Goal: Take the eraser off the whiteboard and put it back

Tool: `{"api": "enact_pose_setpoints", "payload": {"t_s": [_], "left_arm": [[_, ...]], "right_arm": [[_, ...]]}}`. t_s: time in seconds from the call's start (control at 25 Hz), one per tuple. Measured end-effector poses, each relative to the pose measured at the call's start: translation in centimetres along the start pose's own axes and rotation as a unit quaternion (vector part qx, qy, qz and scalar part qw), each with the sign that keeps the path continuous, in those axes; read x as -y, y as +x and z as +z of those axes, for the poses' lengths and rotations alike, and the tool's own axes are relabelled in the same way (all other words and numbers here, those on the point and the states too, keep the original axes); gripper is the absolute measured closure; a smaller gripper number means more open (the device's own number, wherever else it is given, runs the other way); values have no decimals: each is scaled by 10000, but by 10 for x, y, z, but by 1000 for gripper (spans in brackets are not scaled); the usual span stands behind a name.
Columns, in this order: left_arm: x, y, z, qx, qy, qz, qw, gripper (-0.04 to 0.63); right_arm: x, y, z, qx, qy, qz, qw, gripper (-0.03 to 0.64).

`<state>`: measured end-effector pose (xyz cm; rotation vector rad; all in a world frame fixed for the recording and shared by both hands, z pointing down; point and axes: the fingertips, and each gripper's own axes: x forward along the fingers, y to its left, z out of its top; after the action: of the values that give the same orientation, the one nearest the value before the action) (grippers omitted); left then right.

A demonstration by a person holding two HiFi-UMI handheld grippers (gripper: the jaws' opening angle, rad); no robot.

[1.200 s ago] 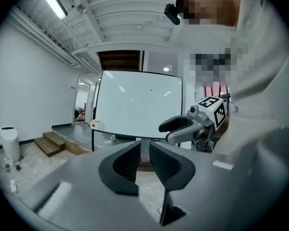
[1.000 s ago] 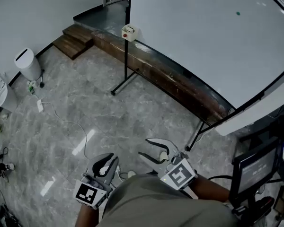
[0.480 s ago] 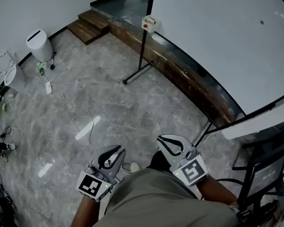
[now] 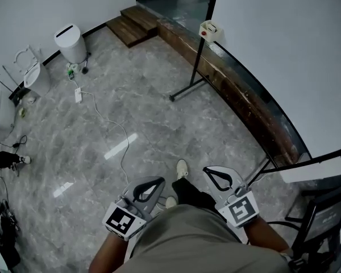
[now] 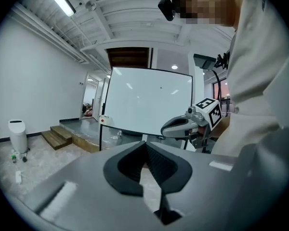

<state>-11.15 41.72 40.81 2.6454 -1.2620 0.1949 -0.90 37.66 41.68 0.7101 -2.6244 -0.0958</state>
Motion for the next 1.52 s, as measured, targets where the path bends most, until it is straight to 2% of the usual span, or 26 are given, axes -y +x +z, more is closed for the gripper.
{"api": "enact_pose_setpoints", "payload": {"t_s": [0.32, 0.64, 0.8, 1.04, 1.24, 1.52], "left_arm": [[-63, 46, 17, -295, 13, 272, 9992, 589], [-136, 154, 67, -330, 165, 488, 9981, 589], [-159, 185, 84, -342, 296, 431, 9980, 589], [-188, 200, 96, -329, 289, 375, 9983, 589], [-247, 249, 95, -343, 270, 263, 9987, 589], [-333, 287, 118, -294, 495, -160, 9982, 570]], "right_arm": [[67, 65, 12, 225, 61, 251, 9994, 614], [190, 111, 8, 340, 163, 229, 9990, 615], [230, 123, 5, 344, 242, 93, 9991, 614], [247, 142, 8, 167, 317, 9, 9994, 614], [289, 187, -4, -1, 410, -83, 9991, 614], [336, 250, 26, -170, 303, -645, 9973, 614]]}}
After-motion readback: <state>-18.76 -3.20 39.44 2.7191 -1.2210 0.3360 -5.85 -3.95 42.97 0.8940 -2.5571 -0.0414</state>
